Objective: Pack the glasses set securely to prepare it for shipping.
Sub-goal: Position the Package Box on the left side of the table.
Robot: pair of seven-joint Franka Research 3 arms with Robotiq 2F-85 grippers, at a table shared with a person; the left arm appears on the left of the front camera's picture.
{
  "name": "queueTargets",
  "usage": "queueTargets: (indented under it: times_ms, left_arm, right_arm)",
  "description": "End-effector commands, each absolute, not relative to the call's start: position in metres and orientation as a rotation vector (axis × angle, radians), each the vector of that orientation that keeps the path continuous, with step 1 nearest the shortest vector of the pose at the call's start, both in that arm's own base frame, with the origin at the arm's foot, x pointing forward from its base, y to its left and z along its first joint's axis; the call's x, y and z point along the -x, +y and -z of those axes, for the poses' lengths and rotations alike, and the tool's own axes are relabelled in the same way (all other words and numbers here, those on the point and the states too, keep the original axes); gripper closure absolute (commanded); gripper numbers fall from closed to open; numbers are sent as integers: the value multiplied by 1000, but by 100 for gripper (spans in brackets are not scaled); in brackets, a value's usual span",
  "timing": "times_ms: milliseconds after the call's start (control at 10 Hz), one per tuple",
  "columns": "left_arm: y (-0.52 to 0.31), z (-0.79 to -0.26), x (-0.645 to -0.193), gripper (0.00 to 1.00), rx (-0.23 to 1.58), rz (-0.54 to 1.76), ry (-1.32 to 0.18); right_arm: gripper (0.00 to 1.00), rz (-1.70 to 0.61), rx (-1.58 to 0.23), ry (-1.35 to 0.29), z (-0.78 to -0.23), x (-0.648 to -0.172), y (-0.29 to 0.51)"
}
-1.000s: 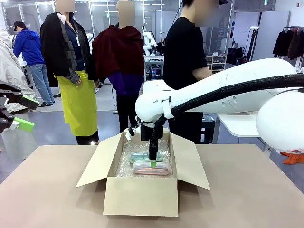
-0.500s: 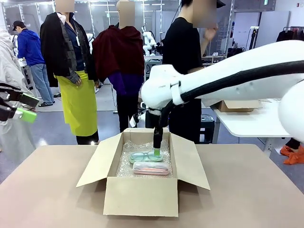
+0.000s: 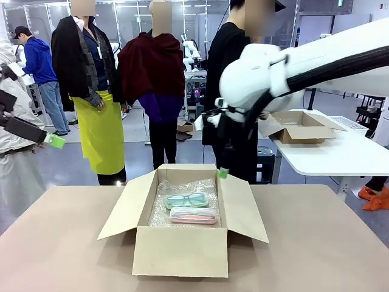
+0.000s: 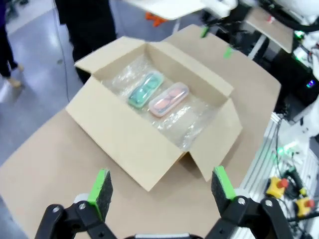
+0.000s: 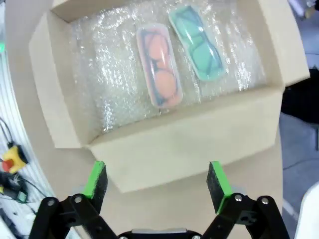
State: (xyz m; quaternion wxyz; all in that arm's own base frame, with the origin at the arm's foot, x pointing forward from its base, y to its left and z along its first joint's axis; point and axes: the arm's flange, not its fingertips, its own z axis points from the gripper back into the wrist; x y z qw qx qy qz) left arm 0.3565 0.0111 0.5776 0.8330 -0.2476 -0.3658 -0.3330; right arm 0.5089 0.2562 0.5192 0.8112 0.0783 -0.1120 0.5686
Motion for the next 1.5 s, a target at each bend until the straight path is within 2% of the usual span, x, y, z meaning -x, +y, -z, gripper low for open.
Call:
queueTargets:
  times_ms: [0,400,700,800,1400]
  left_arm:
    - [12,-573,-382,0,534,572,-709]
    - [23,-526,-425,0,583,391,-516]
    - [33,-499,-449,0,635,284,-398]
    - [34,-495,-451,0,641,278,-397]
    - [32,-485,-447,0,617,300,-408]
  right_arm:
    - [0,-1151,-219,-363,-513,-465,204]
    - [0,-906,-221,-451,-531,-416,112]
    - [0,-843,-260,-455,-527,-406,71]
    - [0,-819,-263,-491,-525,-408,65]
    - [0,-857,-257,-456,-527,-410,60]
